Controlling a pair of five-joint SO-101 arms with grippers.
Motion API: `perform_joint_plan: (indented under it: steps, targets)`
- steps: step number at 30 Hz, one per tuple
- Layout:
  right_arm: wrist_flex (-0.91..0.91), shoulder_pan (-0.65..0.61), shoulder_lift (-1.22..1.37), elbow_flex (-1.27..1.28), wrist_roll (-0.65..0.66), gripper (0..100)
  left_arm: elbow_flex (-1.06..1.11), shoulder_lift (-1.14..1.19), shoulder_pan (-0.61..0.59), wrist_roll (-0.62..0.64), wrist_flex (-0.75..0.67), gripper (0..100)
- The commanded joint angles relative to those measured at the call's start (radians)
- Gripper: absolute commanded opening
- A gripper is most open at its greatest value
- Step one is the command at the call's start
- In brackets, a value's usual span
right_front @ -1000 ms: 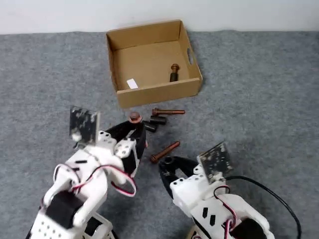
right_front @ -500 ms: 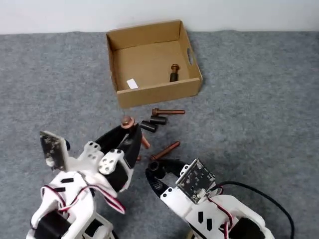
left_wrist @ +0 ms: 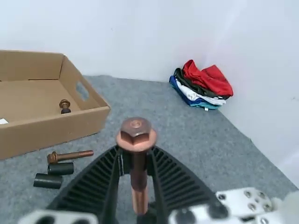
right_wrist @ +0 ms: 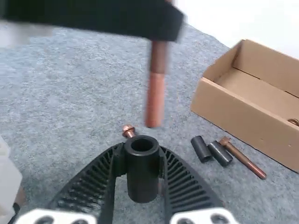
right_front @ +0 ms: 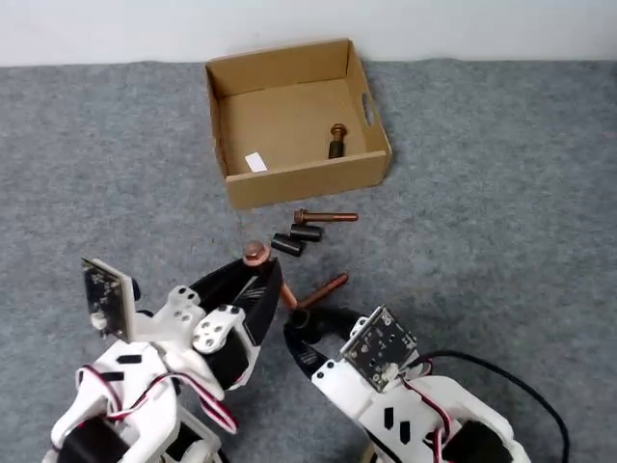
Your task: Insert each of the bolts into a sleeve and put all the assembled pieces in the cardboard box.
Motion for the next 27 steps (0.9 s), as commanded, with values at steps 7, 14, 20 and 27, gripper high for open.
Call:
perform_joint_plan:
  steps: [7,14,20,27]
  targets:
    - [-0.027,0.028,-0.002,-0.006,0.011,0.8,-0.061,-0.002,0.106,0.002,0.049,0]
    - [-0.028,0.027,-0.002,-0.009,0.012,0.8,0.007,-0.002,0.101,0.000,-0.052,0]
    - [-0.027,0.027,-0.002,-0.011,0.012,0.8,0.022,-0.002,0.043,-0.002,-0.107,0]
    - [-0.027,0.027,-0.002,-0.011,0.012,0.8,0.024,-0.002,0.049,-0.002,-0.023,0]
